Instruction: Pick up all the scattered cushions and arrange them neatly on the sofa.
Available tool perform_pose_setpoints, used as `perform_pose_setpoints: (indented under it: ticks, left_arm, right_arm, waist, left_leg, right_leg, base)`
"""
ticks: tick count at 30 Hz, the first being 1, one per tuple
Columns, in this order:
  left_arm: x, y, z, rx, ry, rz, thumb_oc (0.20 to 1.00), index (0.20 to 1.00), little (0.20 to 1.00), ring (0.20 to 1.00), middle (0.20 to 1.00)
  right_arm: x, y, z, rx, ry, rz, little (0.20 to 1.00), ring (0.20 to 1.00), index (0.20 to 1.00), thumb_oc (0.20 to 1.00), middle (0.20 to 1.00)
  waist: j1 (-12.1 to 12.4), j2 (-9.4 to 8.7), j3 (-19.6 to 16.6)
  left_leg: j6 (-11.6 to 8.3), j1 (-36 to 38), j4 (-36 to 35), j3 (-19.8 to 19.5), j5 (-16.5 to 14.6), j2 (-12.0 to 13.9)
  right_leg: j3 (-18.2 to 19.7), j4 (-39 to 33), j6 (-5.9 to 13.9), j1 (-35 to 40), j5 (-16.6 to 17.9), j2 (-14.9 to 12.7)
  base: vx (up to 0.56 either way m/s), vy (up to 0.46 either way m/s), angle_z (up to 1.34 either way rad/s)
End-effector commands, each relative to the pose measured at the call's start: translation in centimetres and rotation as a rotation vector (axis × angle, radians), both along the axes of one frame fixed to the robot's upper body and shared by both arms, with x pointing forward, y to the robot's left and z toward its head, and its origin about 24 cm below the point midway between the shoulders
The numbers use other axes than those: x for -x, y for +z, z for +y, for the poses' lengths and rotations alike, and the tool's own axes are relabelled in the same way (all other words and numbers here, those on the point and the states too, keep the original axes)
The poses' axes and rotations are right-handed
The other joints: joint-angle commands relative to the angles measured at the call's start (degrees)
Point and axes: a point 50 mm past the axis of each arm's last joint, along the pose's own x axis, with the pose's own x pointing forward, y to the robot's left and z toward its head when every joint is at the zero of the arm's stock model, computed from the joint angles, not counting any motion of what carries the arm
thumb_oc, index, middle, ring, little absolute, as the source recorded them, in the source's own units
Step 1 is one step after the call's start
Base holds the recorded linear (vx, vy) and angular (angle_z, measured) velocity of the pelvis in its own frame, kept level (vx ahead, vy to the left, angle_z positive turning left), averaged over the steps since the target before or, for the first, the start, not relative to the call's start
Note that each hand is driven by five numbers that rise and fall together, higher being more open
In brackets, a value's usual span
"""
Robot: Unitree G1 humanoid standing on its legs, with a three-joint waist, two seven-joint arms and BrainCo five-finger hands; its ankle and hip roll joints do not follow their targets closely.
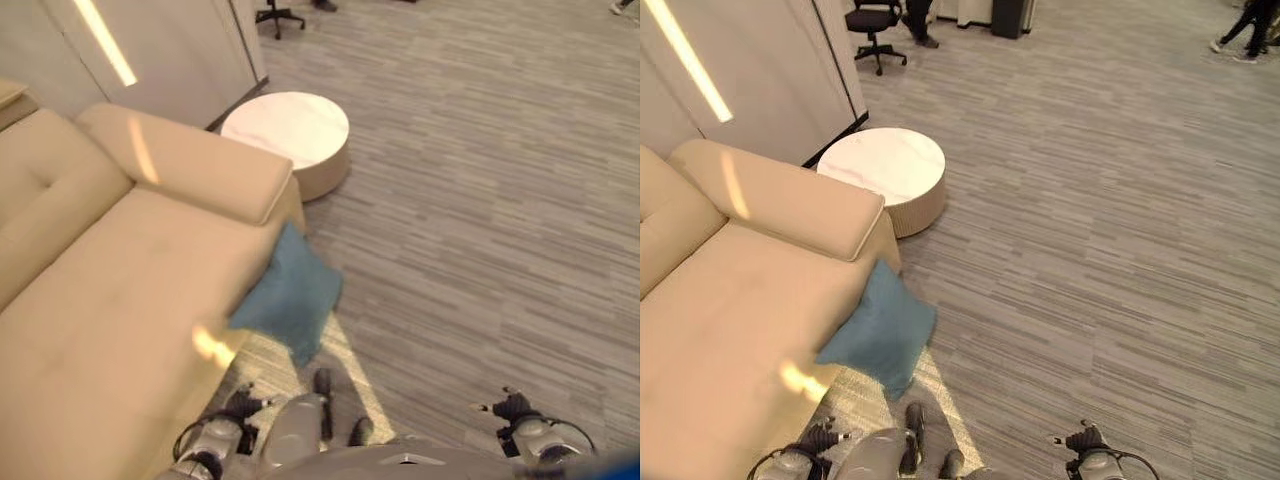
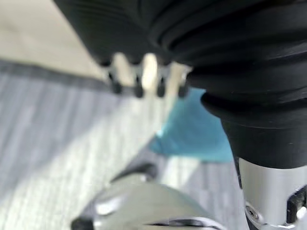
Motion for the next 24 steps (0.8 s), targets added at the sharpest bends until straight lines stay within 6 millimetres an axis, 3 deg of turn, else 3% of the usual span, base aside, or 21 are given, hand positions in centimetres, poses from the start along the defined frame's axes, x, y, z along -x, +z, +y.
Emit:
perform_pose_setpoints:
  ticks: [1,2,6,7,8,10,13,16,18,19,22,24]
  left_arm:
    - [-2.3,1.0,1.3,-0.043,-0.009,-0.064,1.000,1.000,1.000,1.000,1.000]
    - [-2.3,1.1,1.5,-0.051,-0.012,-0.066,1.000,1.000,1.000,1.000,1.000]
    - [-2.5,1.2,1.7,-0.052,0.004,-0.085,1.000,1.000,1.000,1.000,1.000]
    - [-3.0,1.3,1.3,-0.044,0.004,-0.105,1.000,1.000,1.000,1.000,1.000]
    - [-3.1,1.3,1.2,-0.041,0.001,-0.109,1.000,1.000,1.000,1.000,1.000]
    - [-3.5,1.3,0.9,-0.047,-0.031,-0.102,1.000,1.000,1.000,1.000,1.000]
    - [-3.0,1.1,0.8,-0.038,-0.010,-0.095,1.000,1.000,1.000,1.000,1.000]
    - [-3.2,1.0,0.2,-0.013,0.009,-0.107,1.000,1.000,1.000,1.000,1.000]
    - [-3.3,1.0,0.0,-0.005,0.011,-0.108,1.000,1.000,1.000,1.000,1.000]
    - [-3.3,1.0,0.0,-0.005,0.011,-0.109,1.000,1.000,1.000,1.000,1.000]
    - [-3.8,1.2,0.1,-0.005,0.003,-0.122,1.000,1.000,1.000,1.000,1.000]
    - [-3.5,1.2,0.5,-0.013,0.009,-0.112,1.000,1.000,1.000,1.000,1.000]
  right_arm:
    - [-2.2,1.2,-1.1,0.047,0.050,-0.061,1.000,1.000,1.000,1.000,1.000]
    - [-2.3,1.2,-1.0,0.043,0.058,-0.065,1.000,1.000,1.000,1.000,1.000]
    - [-2.7,1.3,-0.8,0.037,0.068,-0.078,1.000,1.000,1.000,1.000,1.000]
    - [-2.5,1.2,-0.8,0.035,0.062,-0.075,1.000,1.000,1.000,1.000,1.000]
    - [-2.3,1.1,-0.7,0.034,0.060,-0.069,1.000,1.000,1.000,1.000,1.000]
    - [-1.9,1.0,-0.9,0.037,0.052,-0.053,1.000,1.000,1.000,1.000,1.000]
    - [-1.7,0.8,-0.6,0.034,0.064,-0.043,1.000,1.000,1.000,1.000,1.000]
    - [-1.6,0.9,-0.7,0.034,0.042,-0.059,1.000,1.000,1.000,1.000,1.000]
    - [-1.6,0.9,-0.8,0.033,0.040,-0.064,1.000,1.000,1.000,1.000,1.000]
    - [-1.7,0.9,-0.8,0.033,0.040,-0.064,1.000,1.000,1.000,1.000,1.000]
    - [-1.5,0.8,-0.7,0.019,0.025,-0.069,1.000,1.000,1.000,1.000,1.000]
    - [-1.8,0.8,-0.5,0.018,0.038,-0.070,1.000,1.000,1.000,1.000,1.000]
  waist:
    - [1.3,0.35,0.5]
    - [1.1,0.49,0.7]
    - [1.1,0.00,0.3]
    - [-0.1,-0.30,0.7]
    - [-0.6,-0.52,0.9]
    - [-1.3,-1.37,1.1]
    - [-1.3,-2.09,0.8]
    - [-1.4,-2.69,1.0]
    - [-2.1,-2.79,1.3]
    - [-2.2,-2.86,1.2]
    - [-3.3,-2.36,1.6]
    - [-3.0,-2.46,1.5]
  left_leg:
    - [-2.67,4.9,0.5,-4.8,-4.4,2.0]
    - [-2.31,6.1,-0.1,-5.8,-4.7,2.0]
    - [-2.67,7.3,-0.4,-7.7,-5.4,2.1]
    - [-3.34,8.5,-1.4,-10.5,-5.6,1.9]
    - [-3.78,8.8,-1.8,-11.8,-5.4,1.8]
    - [-4.64,9.1,-2.3,-14.3,-5.5,1.7]
    - [-5.59,9.0,-2.1,-14.6,-5.5,2.4]
    - [-6.98,5.9,-0.6,-13.9,-4.5,4.4]
    - [-6.77,3.4,1.6,-7.9,-4.2,5.7]
    - [-6.74,3.1,1.6,-8.0,-4.0,5.6]
    - [-5.65,0.6,4.4,4.2,-4.1,8.8]
    - [-5.44,0.3,4.1,4.2,-4.4,8.4]
  right_leg:
    - [5.0,5.2,3.68,-4.6,9.5,-9.2]
    - [6.7,7.4,3.80,-6.2,10.0,-9.3]
    - [9.6,1.3,3.07,-7.0,10.1,-9.7]
    - [17.1,-5.5,4.19,-9.0,11.6,-8.1]
    - [20.2,-8.4,4.66,-9.9,13.1,-7.7]
    - [22.2,-12.8,5.25,-9.3,14.5,-7.9]
    - [19.3,-14.5,5.70,-7.5,16.1,-8.6]
    - [15.8,-16.8,5.18,-4.5,15.2,-8.2]
    - [12.8,-17.4,4.97,-3.4,14.4,-8.8]
    - [12.7,-17.4,4.99,-3.6,14.4,-8.9]
    - [5.8,-17.0,3.71,-1.9,12.1,-9.6]
    - [4.7,-16.7,3.55,-1.6,12.1,-9.7]
  base:
    - [0.20,0.030,-0.19]
    - [0.12,-0.040,0.43]
    - [0.18,-0.137,0.66]
    - [0.20,-0.229,0.74]
    - [0.25,-0.302,0.71]
    - [0.12,-0.212,1.26]
    - [0.09,-0.164,1.39]
    - [0.06,-0.195,0.87]
    - [-0.02,-0.066,1.70]
    - [-0.06,-0.028,1.39]
    - [-0.03,-0.008,1.01]
    - [0.10,0.074,1.27]
